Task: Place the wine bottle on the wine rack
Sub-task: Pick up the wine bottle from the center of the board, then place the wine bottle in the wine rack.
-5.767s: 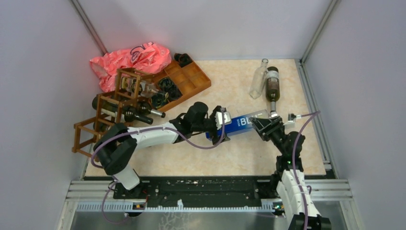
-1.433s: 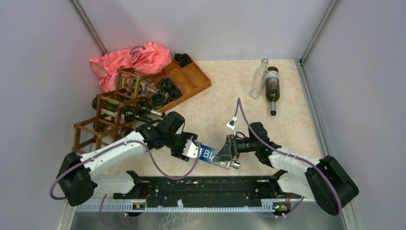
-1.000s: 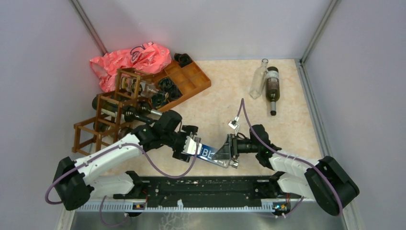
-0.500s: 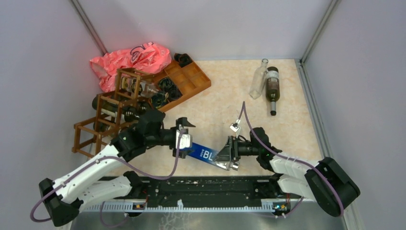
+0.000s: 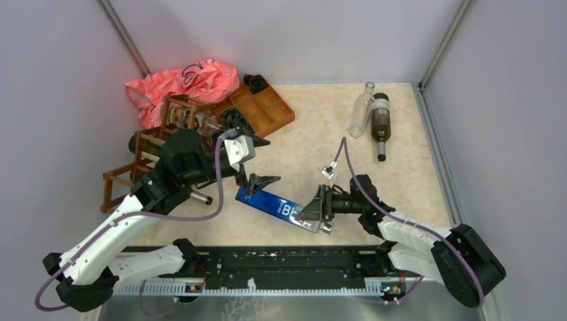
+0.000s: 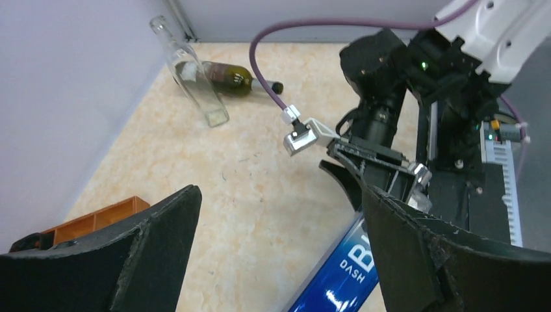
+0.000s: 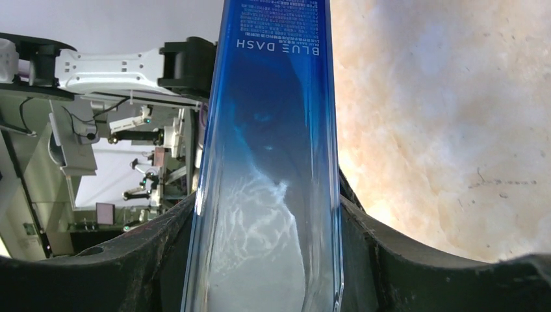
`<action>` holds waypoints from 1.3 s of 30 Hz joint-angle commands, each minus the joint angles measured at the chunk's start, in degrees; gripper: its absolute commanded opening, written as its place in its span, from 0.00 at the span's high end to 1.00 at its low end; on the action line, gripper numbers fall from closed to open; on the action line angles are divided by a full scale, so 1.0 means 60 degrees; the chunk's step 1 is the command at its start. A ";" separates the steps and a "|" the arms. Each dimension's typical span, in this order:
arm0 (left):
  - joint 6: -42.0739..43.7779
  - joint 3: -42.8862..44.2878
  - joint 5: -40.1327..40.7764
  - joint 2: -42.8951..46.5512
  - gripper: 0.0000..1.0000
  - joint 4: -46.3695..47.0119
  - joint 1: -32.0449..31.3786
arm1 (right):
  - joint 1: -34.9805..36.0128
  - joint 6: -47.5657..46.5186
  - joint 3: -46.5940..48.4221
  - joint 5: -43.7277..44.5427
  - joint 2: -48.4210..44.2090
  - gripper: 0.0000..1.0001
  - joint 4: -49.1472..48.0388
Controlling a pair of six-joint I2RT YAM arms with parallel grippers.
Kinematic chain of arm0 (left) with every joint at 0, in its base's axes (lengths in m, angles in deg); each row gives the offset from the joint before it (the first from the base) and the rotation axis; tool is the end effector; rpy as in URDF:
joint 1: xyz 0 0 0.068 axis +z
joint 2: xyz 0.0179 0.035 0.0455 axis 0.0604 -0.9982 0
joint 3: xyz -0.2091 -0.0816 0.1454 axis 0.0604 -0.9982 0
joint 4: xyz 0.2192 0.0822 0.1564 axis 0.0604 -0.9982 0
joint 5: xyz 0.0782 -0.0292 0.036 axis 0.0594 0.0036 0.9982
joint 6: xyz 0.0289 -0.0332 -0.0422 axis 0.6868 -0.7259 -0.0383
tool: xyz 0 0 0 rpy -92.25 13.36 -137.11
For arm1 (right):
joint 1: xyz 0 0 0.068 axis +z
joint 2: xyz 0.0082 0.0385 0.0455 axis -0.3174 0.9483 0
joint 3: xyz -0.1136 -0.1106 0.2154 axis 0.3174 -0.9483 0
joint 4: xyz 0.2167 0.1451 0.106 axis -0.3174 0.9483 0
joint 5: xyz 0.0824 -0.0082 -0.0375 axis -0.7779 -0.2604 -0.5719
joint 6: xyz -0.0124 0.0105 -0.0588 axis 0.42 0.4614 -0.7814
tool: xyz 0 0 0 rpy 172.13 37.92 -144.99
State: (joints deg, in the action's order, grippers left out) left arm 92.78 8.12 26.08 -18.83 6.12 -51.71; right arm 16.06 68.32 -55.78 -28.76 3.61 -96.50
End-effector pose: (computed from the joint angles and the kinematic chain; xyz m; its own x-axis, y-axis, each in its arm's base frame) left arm 0.1382 -0.1825 0.4160 0.2176 0.1979 -0.9558 0.9287 0.2593 0.2651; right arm 0.1546 0.1466 0.1424 -0.9295 0.0423 -0.3664 -0.3459 0.2448 0.9058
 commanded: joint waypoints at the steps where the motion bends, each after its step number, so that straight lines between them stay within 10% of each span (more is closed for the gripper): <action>1: -0.1210 0.0919 0.0467 -0.0347 0.01 -0.0376 -0.0017 | 0.0153 0.0110 0.1339 -0.0336 -0.0806 1.00 -0.1808; 39: -0.2899 0.1841 0.2014 0.1111 0.01 0.0623 -0.0024 | 0.4685 0.0224 0.5599 0.2554 0.4100 1.00 -0.4165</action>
State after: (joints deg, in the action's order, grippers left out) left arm 75.30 18.61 36.55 -13.11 10.05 -51.69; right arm 42.55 69.74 -30.42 -13.27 27.83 -104.70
